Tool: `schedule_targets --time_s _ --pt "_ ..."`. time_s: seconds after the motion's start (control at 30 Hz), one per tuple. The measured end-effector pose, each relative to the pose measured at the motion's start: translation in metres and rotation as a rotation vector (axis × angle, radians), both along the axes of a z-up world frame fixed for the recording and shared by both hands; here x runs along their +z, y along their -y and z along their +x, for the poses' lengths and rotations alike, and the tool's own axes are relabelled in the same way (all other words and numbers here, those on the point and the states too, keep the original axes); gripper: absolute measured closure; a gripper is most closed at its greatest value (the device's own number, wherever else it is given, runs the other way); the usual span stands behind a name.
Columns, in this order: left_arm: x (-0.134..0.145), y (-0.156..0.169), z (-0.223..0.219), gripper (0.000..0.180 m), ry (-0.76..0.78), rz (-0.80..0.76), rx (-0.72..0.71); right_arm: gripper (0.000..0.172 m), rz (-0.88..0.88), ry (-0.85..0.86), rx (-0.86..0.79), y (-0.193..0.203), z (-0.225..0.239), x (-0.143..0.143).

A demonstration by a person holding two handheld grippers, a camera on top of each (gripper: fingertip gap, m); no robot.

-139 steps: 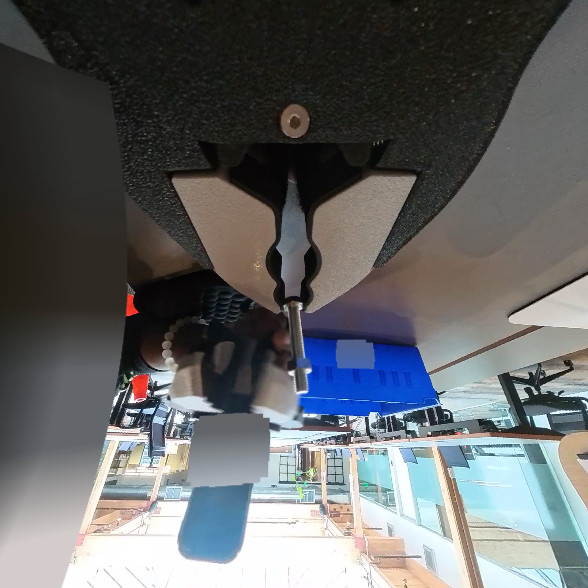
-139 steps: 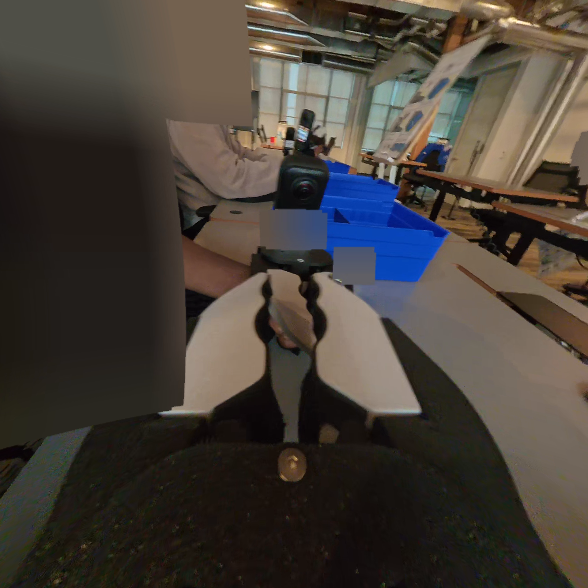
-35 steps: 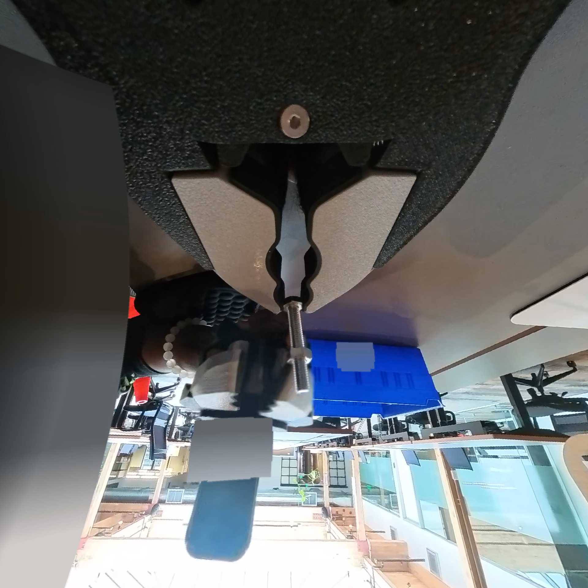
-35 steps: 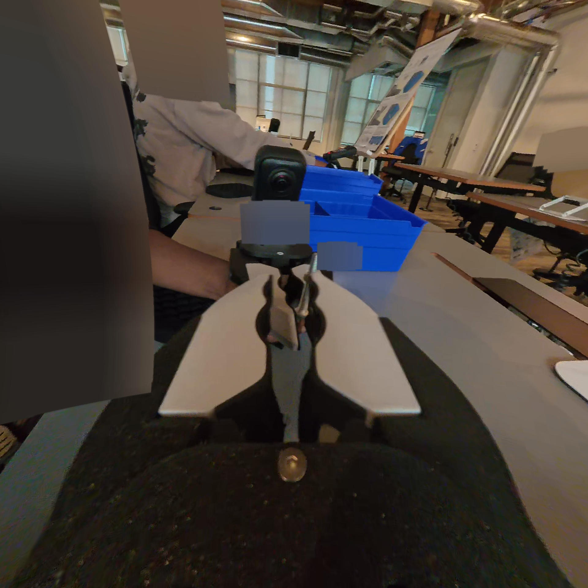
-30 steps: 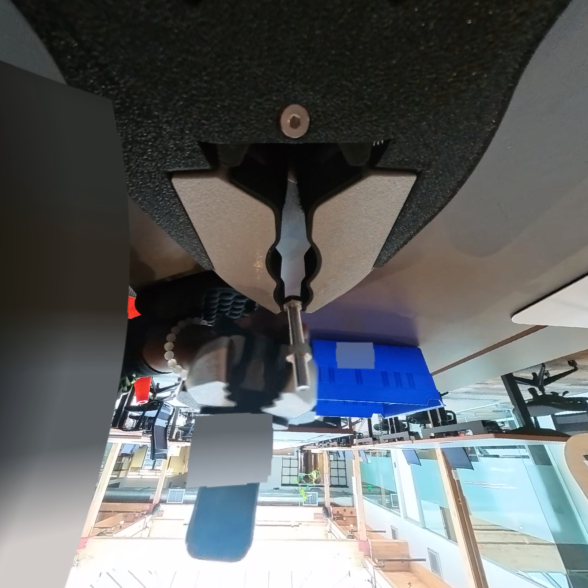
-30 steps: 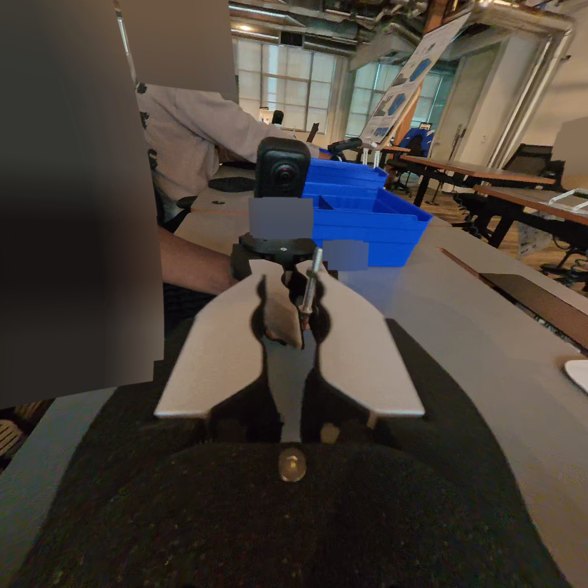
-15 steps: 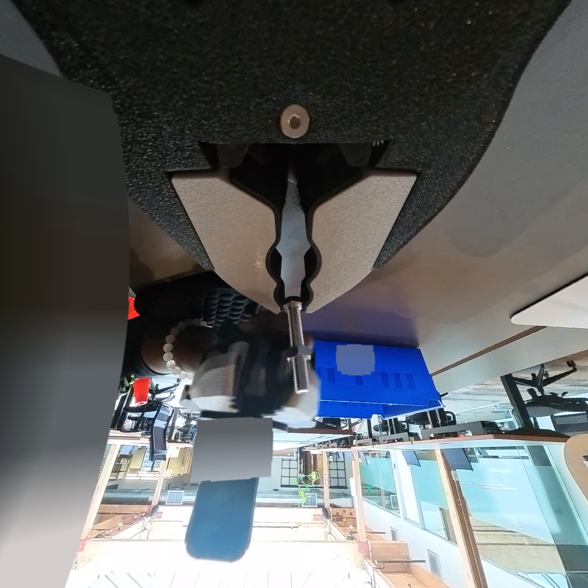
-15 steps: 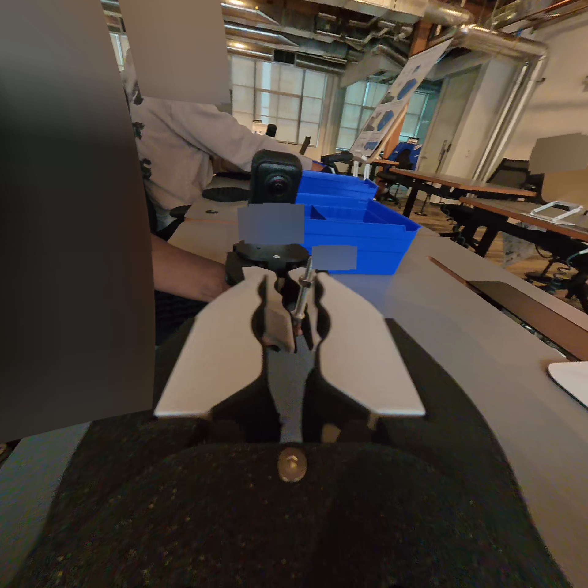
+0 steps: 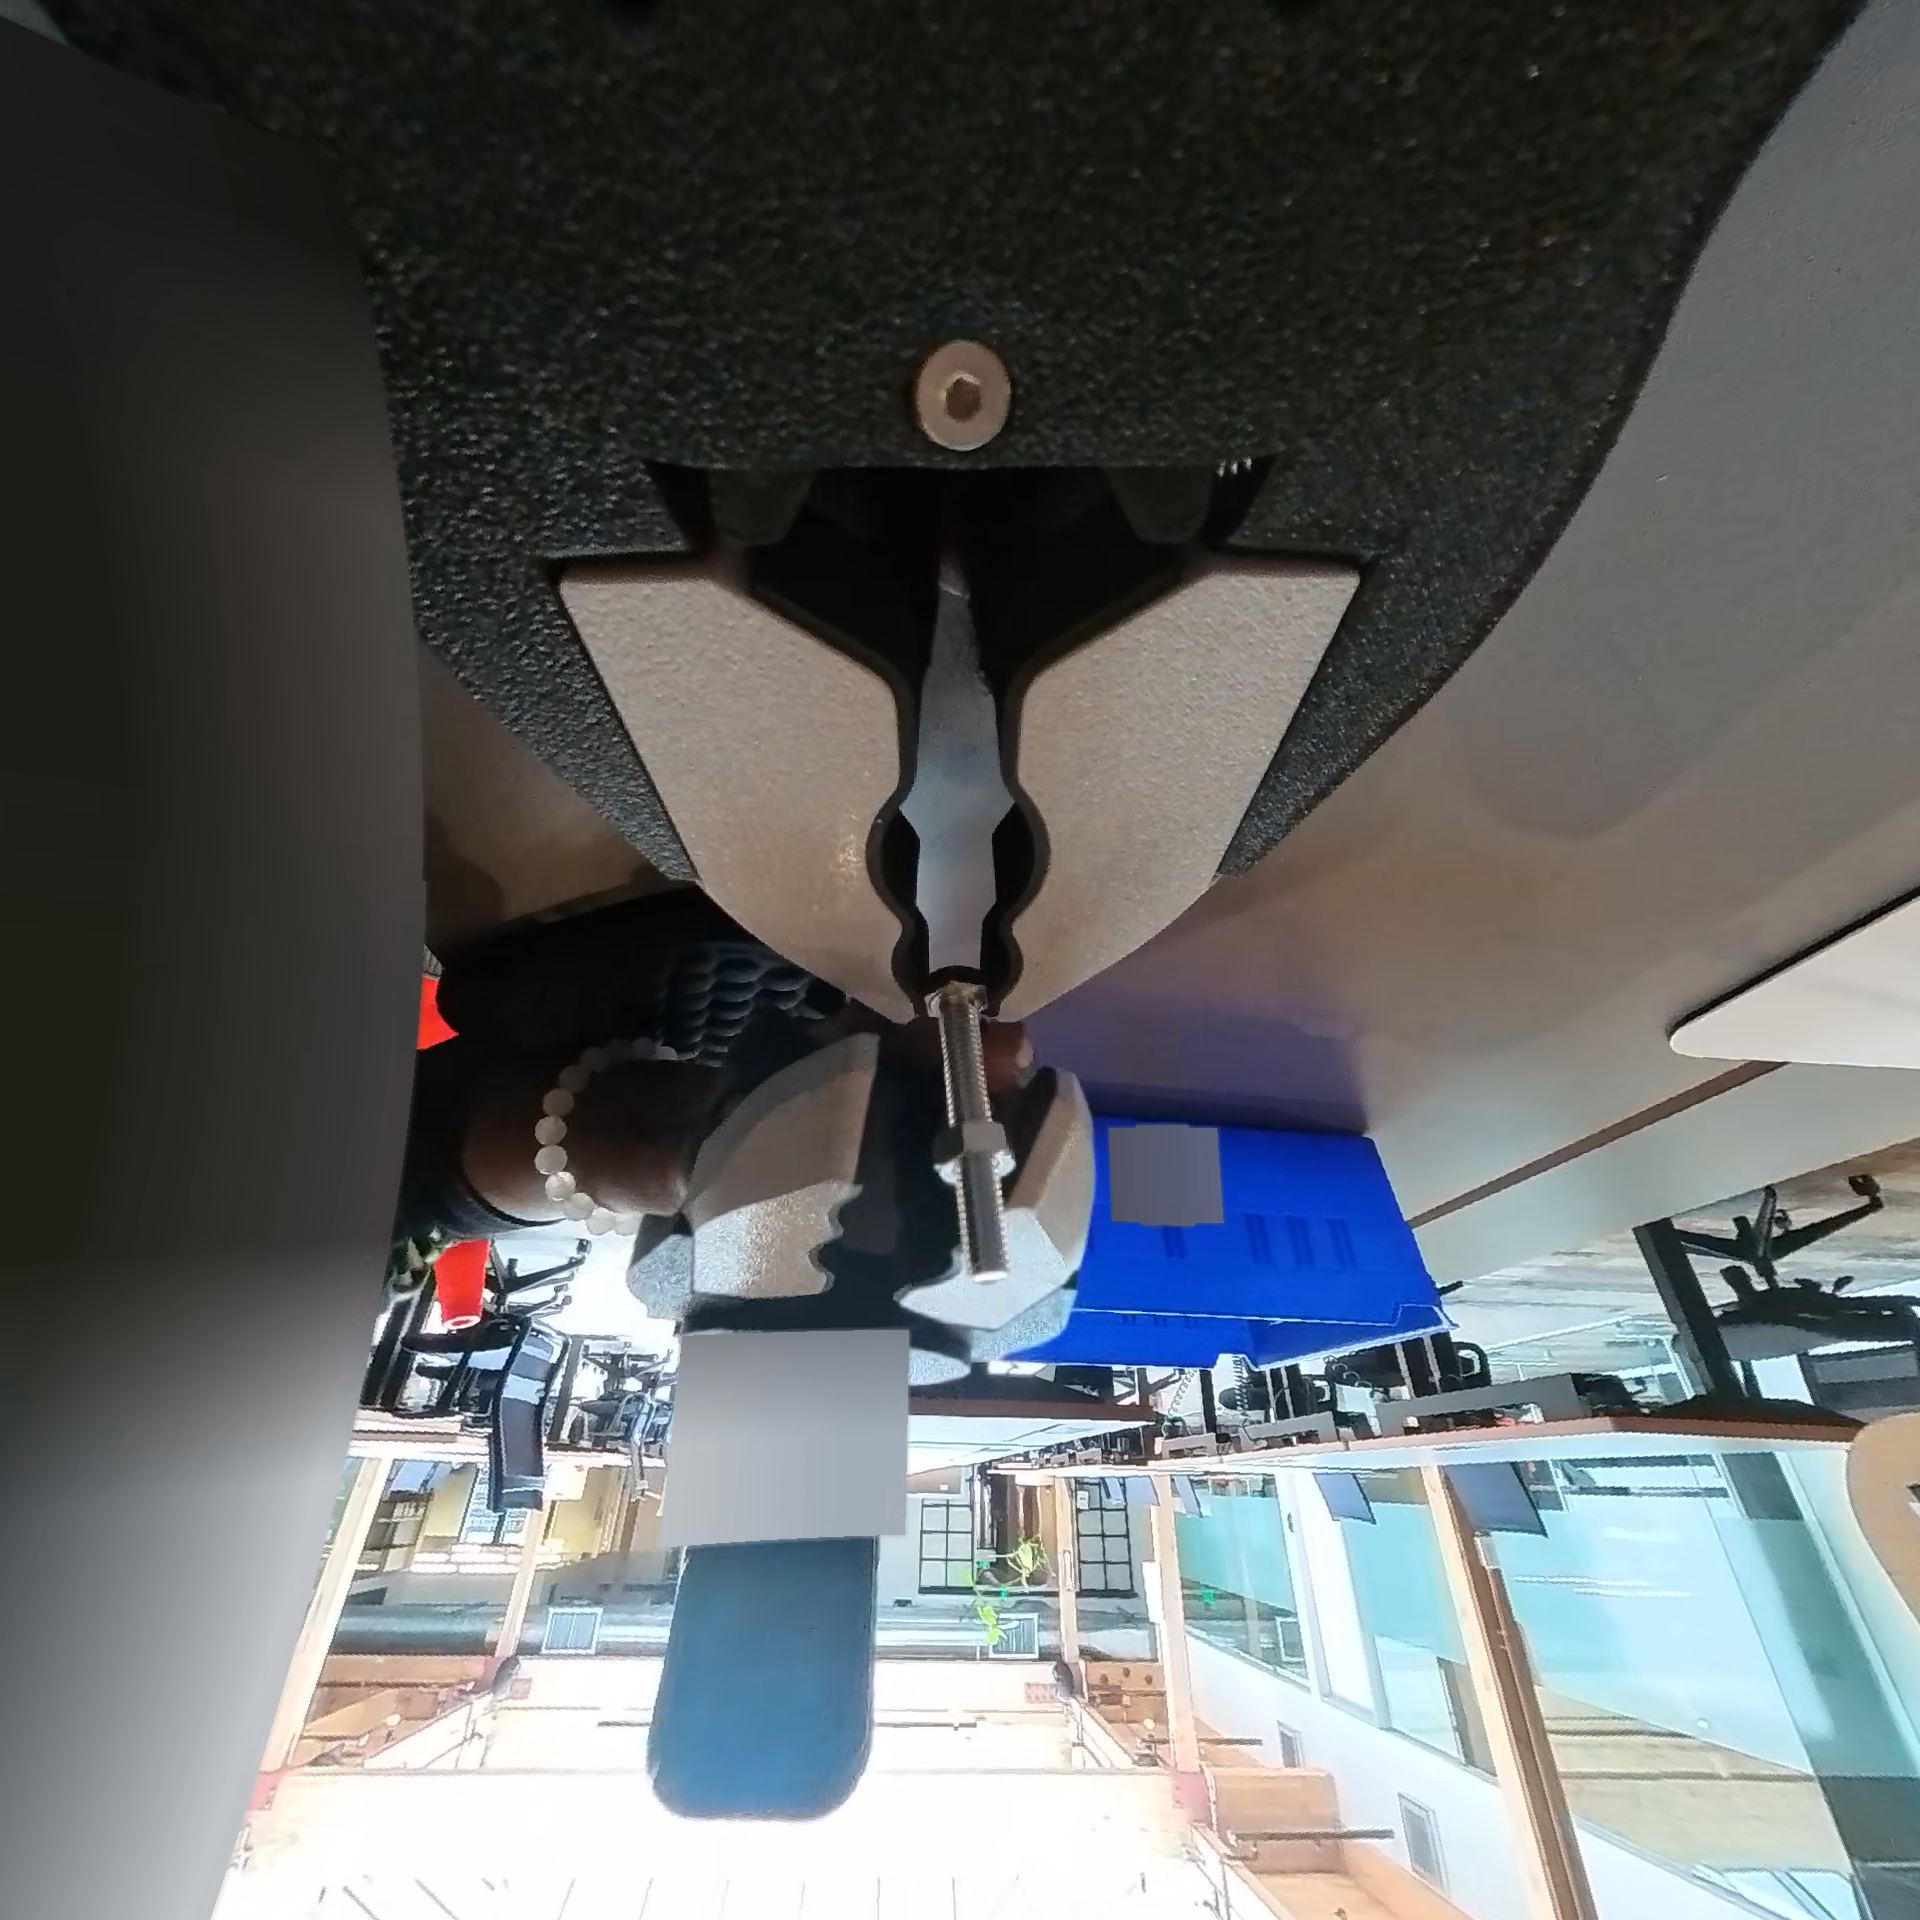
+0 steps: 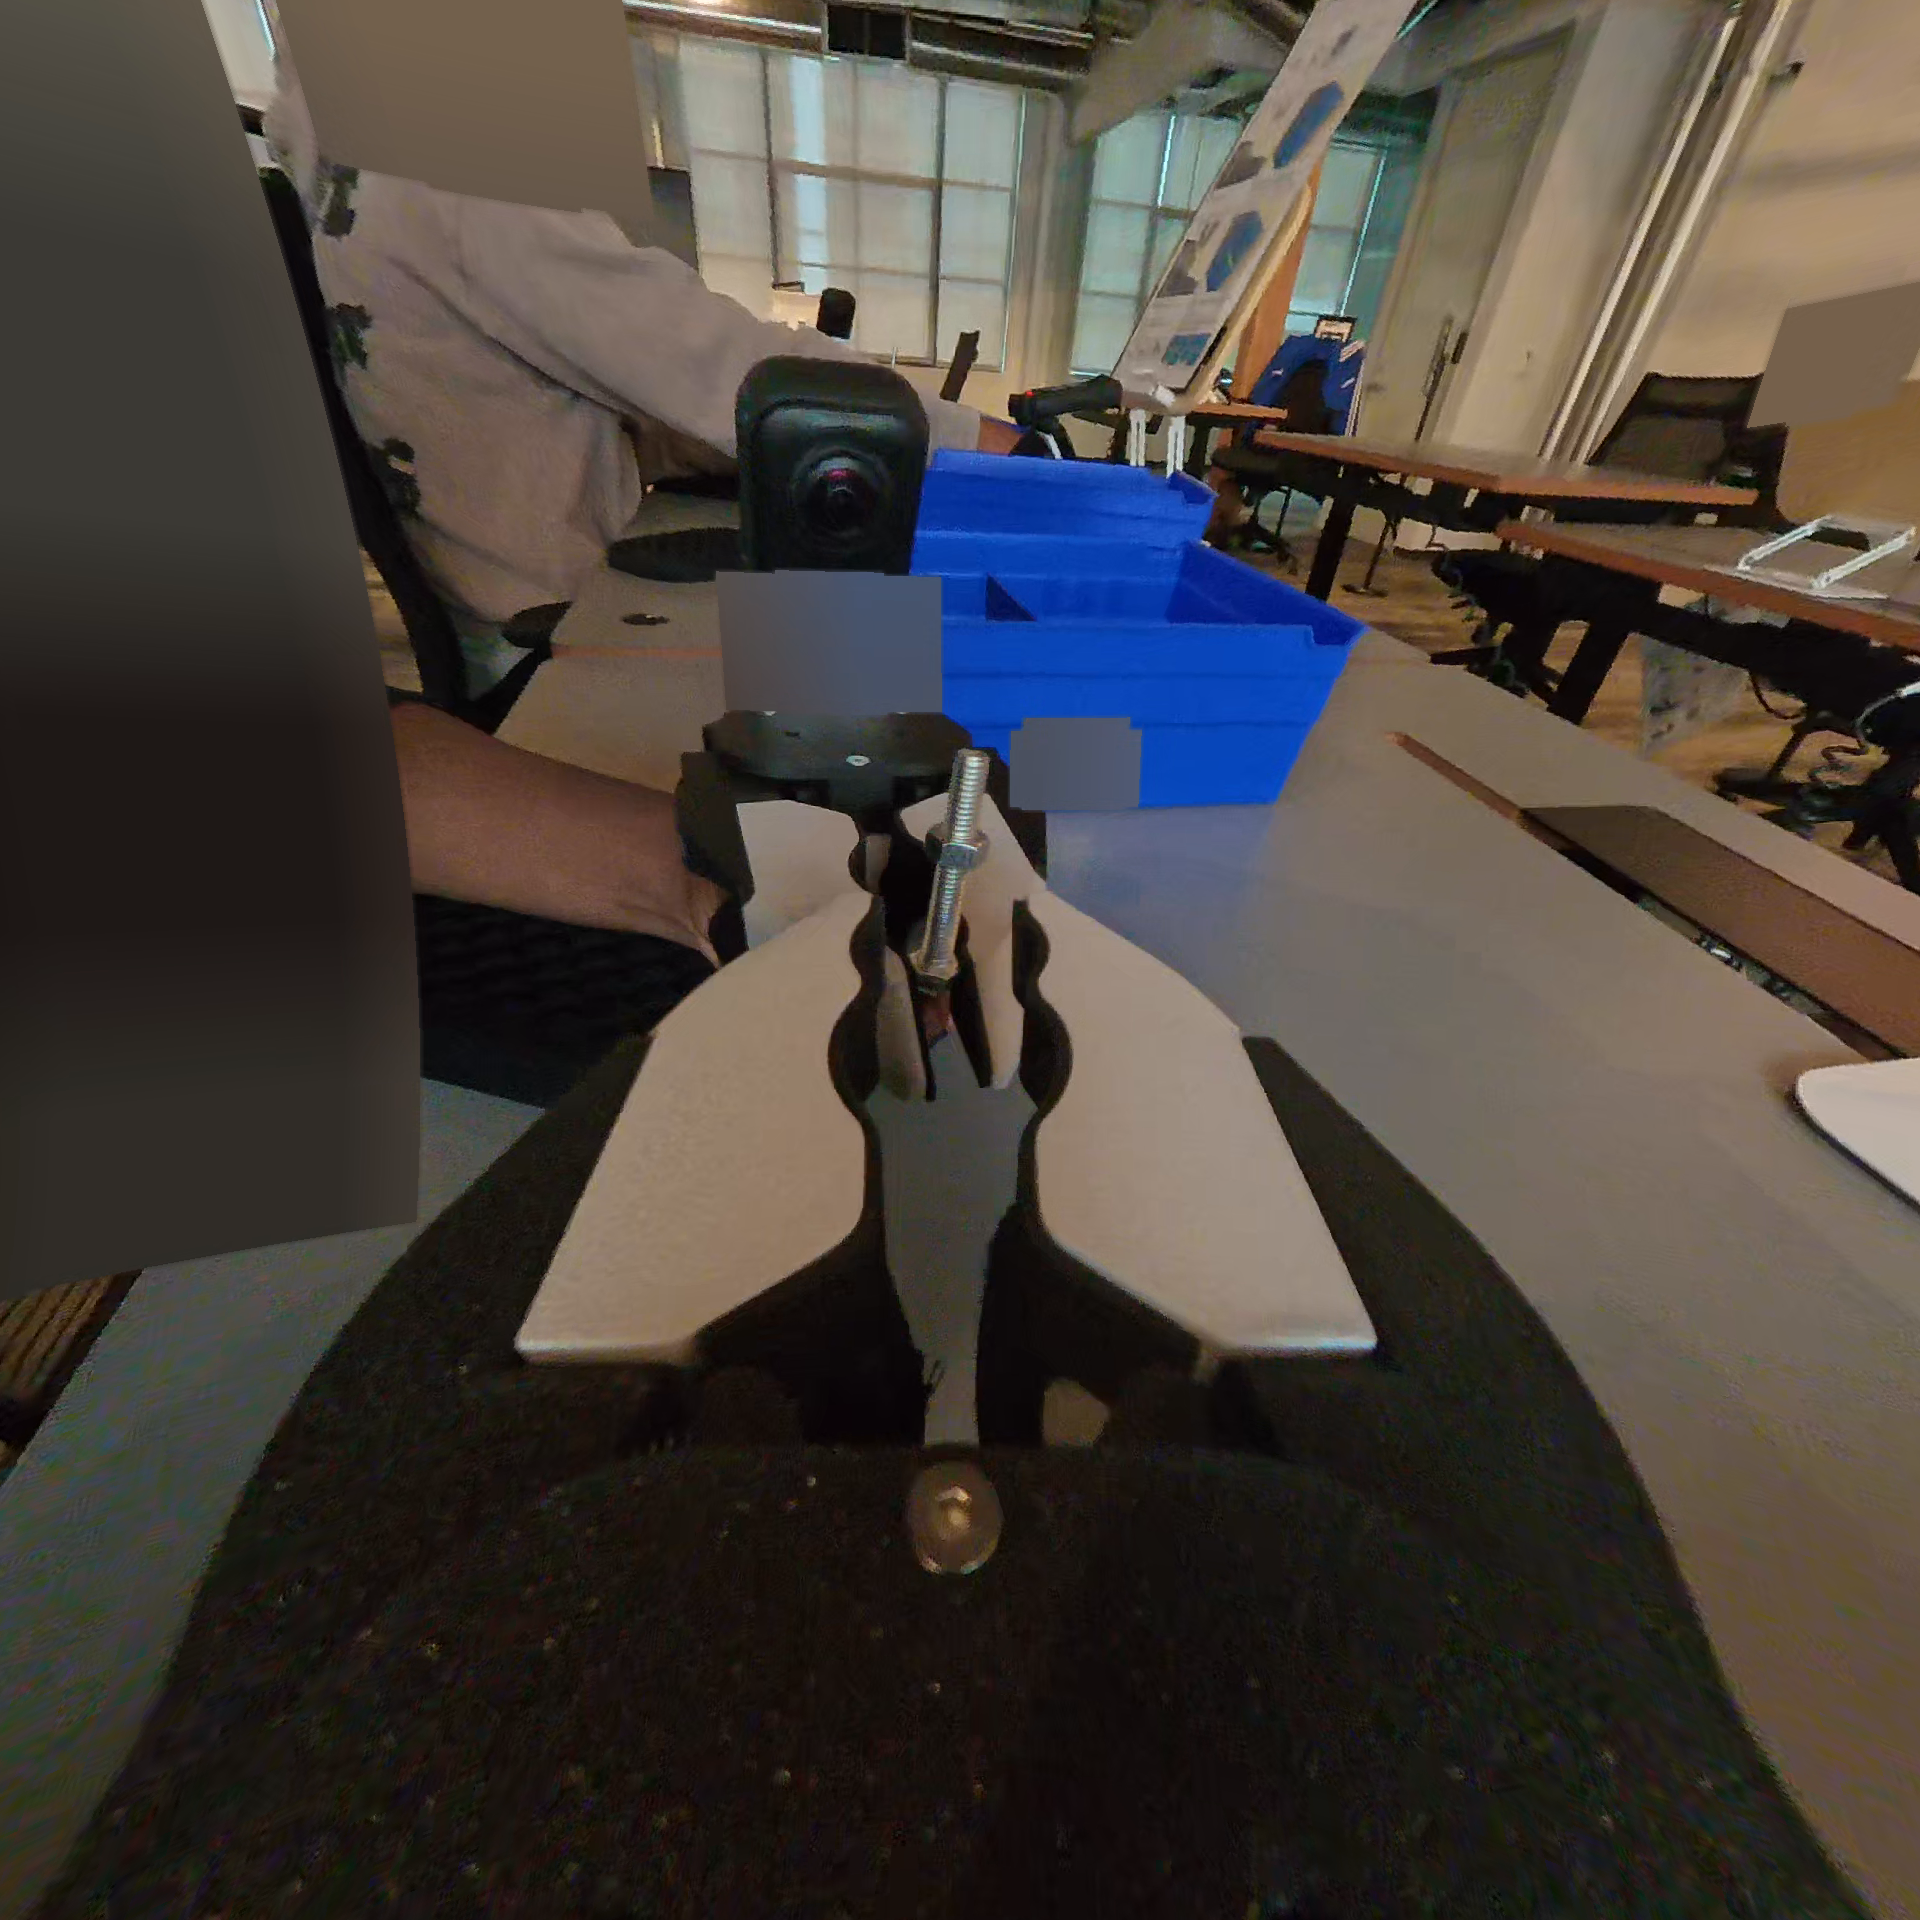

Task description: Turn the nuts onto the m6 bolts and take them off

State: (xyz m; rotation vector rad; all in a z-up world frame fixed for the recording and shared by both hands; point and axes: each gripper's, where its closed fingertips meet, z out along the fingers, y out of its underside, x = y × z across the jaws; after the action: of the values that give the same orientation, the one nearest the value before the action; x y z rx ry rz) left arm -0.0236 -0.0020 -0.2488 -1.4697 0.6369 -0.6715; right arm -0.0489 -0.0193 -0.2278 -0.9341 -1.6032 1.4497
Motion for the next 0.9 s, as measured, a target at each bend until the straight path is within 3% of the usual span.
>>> schedule_targets --time_s 0.23,0.43,0.53,0.7,0.77,0.9 --pt "0.000 0.001 0.001 0.171 -0.004 0.001 -0.003 0.166 0.008 0.001 0.002 0.002 -0.002 -0.002" --pt "0.001 0.002 0.002 0.170 -0.007 0.023 -0.002 0.167 -0.014 0.009 0.011 0.002 0.000 0.000" --pt "0.003 0.003 0.005 0.145 -0.021 0.056 -0.002 0.167 -0.023 -0.002 -0.009 -0.003 0.000 0.003" --pt "0.008 -0.003 0.001 0.089 0.006 0.082 0.072 0.167 -0.055 -0.024 -0.037 -0.015 0.004 0.012" --pt "0.016 -0.003 -0.003 0.083 0.033 0.136 0.094 0.167 -0.053 -0.035 -0.057 -0.021 0.006 0.017" --pt "0.026 -0.003 -0.015 0.093 0.071 0.179 0.139 0.167 -0.032 -0.072 -0.133 -0.044 0.015 0.035"
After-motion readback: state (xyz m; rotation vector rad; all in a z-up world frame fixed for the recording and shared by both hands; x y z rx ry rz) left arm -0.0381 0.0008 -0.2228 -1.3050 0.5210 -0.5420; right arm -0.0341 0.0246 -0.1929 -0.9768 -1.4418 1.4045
